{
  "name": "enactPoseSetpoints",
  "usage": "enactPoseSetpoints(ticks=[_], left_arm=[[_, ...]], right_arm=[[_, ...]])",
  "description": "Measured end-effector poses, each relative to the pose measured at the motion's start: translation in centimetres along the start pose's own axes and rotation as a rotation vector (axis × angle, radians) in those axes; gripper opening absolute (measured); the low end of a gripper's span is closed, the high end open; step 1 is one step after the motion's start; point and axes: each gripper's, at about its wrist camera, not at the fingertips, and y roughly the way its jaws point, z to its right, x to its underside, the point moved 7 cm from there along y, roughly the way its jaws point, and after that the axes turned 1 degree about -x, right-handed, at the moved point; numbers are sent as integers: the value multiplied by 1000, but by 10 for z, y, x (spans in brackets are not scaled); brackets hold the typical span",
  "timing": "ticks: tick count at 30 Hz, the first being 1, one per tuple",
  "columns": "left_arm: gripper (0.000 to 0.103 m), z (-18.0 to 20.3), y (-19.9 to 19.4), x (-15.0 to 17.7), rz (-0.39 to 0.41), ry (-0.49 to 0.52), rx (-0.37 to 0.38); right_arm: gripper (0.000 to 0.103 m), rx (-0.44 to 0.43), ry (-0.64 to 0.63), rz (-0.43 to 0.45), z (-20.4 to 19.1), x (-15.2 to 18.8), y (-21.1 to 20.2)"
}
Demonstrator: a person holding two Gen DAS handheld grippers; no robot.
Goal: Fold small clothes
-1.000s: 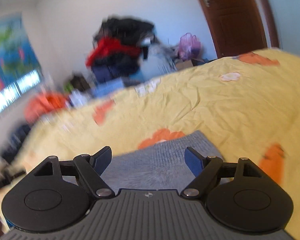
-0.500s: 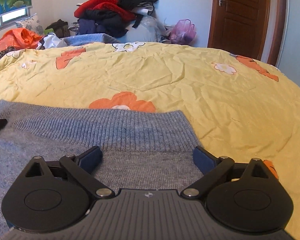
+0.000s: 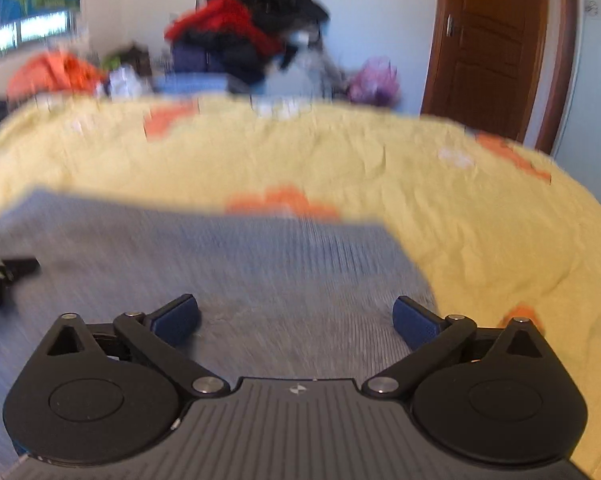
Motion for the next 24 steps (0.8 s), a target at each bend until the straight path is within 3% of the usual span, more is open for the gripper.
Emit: enactPoseSetpoints(ticks=[3, 9, 12, 17, 21, 24], left_arm=[[103, -3, 2, 0, -8, -22, 13], [103, -3, 0, 0, -5, -28, 9], [103, -14, -19, 1, 29, -76, -42], [103, -42, -91, 26, 111, -269, 107], [103, -41, -122, 54, 111, -306, 225], [103, -29, -113, 69, 39, -284, 279]], right_arm=[[103, -45, 81, 16, 11, 1, -2], [103, -32, 55, 12, 6, 2, -2], [103, -34, 59, 15, 6, 2, -3], [103, -37, 63, 19, 7, 1, -2], [103, -38, 64, 19, 7, 1, -3], [103, -38, 64, 19, 7, 1, -3]])
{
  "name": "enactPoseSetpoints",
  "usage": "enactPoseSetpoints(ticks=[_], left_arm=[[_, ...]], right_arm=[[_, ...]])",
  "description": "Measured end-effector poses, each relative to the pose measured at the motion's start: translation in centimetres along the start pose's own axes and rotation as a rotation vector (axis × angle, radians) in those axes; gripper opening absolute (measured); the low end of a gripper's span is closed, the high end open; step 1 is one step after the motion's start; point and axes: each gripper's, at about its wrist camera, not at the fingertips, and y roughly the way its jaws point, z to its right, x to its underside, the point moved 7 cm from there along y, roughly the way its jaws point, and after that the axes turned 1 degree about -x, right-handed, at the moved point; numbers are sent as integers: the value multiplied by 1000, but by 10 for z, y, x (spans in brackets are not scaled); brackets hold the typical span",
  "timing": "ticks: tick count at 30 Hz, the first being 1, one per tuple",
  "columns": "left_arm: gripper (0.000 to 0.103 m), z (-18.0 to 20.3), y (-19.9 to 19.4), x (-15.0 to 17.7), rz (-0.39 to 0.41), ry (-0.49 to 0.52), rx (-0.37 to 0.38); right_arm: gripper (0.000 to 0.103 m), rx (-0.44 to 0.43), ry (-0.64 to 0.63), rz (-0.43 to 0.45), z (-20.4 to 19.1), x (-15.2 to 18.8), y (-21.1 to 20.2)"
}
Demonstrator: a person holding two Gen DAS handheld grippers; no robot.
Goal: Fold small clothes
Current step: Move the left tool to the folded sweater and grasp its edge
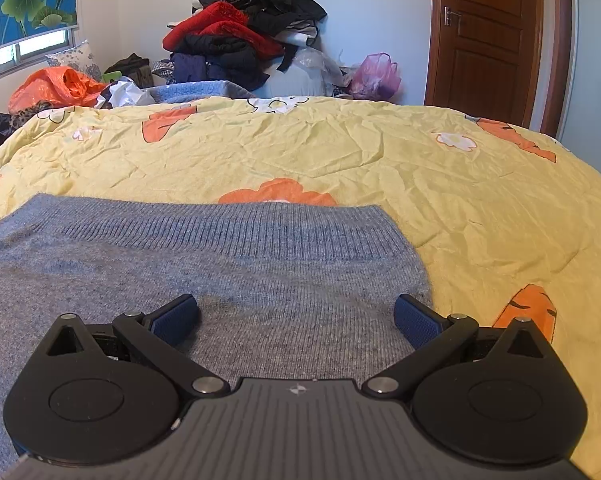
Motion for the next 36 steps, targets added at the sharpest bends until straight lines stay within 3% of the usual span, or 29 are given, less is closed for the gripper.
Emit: enactPoseSetpoints(ticks=[1, 5, 8, 14, 17, 19, 21, 26, 32, 36], left_arm=[[103, -3, 10, 7, -49, -4, -12], [103, -4, 19, 13, -53, 151, -90], [103, -10, 9, 15, -68, 165, -95], [103, -36, -38, 27, -19, -23, -90], [103, -46, -55, 37, -16, -126, -107], [103, -52, -62, 45, -16, -195, -127], [103, -53, -68, 49, -8, -222, -138], [103, -55, -65, 45, 17, -318, -127], [103, -62, -52, 31, 53, -540, -99], [102, -59, -44, 27, 87, -596, -100]], right_arm=[[103, 0, 1, 0, 0, 0, 0], [102, 7, -4, -5, 1, 1, -2], [103, 68, -9, -20, 10, 4, -8], [103, 42, 177, -1, 28, 21, -46], [103, -31, 110, 7, 13, 31, -61], [103, -1, 29, -35, 10, 42, -56], [103, -51, 82, -2, 23, 46, -57], [103, -20, 73, -5, 28, 48, -60], [103, -23, 83, 1, 30, 47, -61], [103, -28, 90, 4, 31, 47, -61]])
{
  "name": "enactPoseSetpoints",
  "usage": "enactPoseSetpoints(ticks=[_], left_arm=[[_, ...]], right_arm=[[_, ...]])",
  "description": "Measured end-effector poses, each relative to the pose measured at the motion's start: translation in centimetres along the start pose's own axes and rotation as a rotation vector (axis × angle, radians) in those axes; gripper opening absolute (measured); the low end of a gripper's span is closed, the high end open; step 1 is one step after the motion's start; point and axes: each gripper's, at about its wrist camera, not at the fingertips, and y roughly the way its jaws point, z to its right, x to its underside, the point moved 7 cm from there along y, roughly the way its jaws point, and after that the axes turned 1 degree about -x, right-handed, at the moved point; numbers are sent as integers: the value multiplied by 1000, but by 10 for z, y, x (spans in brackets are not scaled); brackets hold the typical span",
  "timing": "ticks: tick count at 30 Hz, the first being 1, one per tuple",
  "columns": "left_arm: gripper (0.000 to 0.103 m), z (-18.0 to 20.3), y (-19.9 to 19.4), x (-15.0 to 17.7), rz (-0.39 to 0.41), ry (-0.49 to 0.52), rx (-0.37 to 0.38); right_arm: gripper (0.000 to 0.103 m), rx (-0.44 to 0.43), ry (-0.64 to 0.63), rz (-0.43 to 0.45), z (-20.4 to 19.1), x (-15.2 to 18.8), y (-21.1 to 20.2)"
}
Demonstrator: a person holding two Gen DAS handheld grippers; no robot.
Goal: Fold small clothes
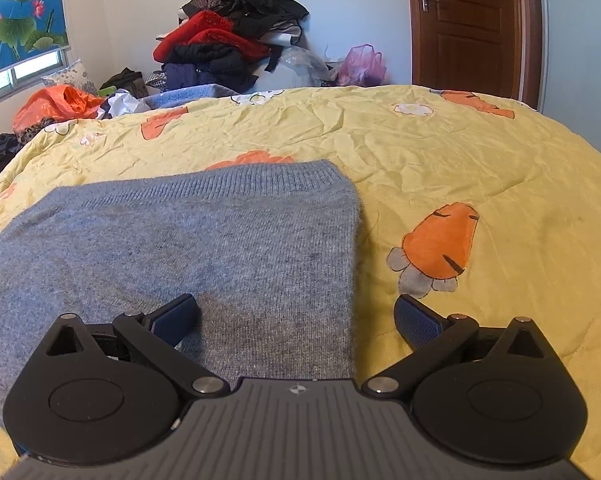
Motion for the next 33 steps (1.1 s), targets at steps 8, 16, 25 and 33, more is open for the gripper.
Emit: enactPoseSetpoints(ticks=[8, 16, 25, 33], left_arm=[[88, 9, 16, -5, 51, 80, -55], [89, 17, 27, -5, 98, 156, -70], [89, 9, 11, 7, 103, 109, -7], [74, 16, 48, -21, 168, 128, -81]], right_arm=[[103, -17, 21, 9, 3, 0, -2], [103, -17, 21, 10, 2, 0, -2], [103, -15, 19, 9, 2, 0, -2], [103, -10, 16, 7, 3, 1, -2]])
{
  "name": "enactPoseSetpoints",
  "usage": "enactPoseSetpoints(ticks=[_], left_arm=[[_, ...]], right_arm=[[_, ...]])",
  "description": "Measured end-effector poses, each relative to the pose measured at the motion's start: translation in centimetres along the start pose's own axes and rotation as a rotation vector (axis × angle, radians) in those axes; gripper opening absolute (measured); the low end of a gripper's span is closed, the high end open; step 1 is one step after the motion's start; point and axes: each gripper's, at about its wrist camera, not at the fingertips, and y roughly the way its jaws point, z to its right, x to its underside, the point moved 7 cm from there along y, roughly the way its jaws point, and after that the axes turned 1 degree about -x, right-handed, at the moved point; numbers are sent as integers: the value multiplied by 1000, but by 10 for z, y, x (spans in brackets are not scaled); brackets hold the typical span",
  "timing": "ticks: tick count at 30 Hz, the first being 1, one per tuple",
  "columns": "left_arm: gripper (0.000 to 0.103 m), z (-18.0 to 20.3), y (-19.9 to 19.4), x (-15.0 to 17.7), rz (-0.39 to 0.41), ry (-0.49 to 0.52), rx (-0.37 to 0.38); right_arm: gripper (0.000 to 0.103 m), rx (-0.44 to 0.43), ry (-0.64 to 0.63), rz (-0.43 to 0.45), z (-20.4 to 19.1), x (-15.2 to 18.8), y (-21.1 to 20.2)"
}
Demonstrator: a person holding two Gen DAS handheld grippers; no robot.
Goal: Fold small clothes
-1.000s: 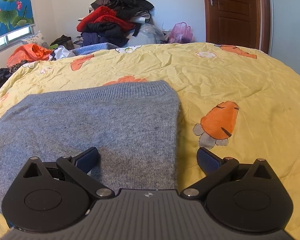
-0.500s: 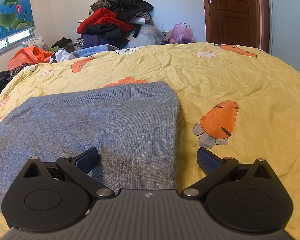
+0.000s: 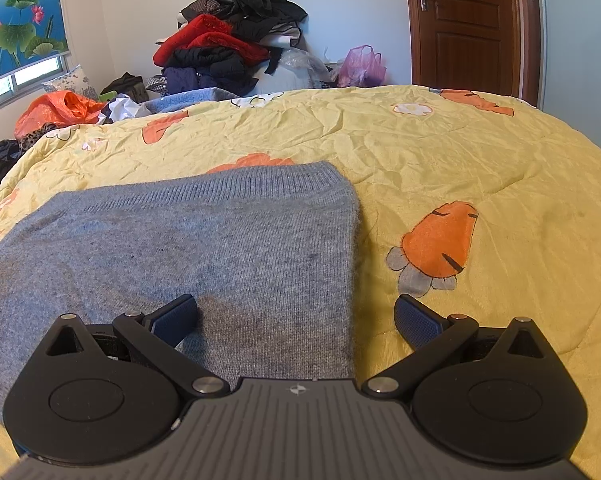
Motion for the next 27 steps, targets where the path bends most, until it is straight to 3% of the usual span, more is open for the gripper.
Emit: enactPoseSetpoints(ticks=[7, 8, 9, 10, 12, 15, 17, 21, 25, 27], left_arm=[[74, -5, -17, 13, -6, -1, 67], [69, -6, -17, 12, -7, -9, 63], [52, -7, -15, 11, -7, -8, 25], [15, -10, -10, 11, -28, -3, -28], [12, -12, -9, 10, -27, -14, -43], [11, 3, -12, 17, -14, 137, -103], [8, 16, -12, 22, -22, 230, -99], [9, 20, -11, 23, -29, 245, -58], [9, 16, -22, 20, 19, 203, 28], [9, 18, -30, 19, 64, 205, 55]], right_arm=[[103, 10, -10, -4, 0, 0, 1], [103, 10, -11, -4, 0, 0, 1], [103, 11, -11, -5, -1, 0, 1], [103, 11, -12, -5, 0, 0, 1], [103, 13, -13, -6, -1, 0, 1], [103, 23, -16, -14, -2, -2, 2], [103, 33, 36, -40, -6, -12, 3], [103, -174, 119, -31, -59, -58, 2], [102, -452, 44, -227, -156, -86, 31], [99, -536, 2, -311, -203, -92, 48]])
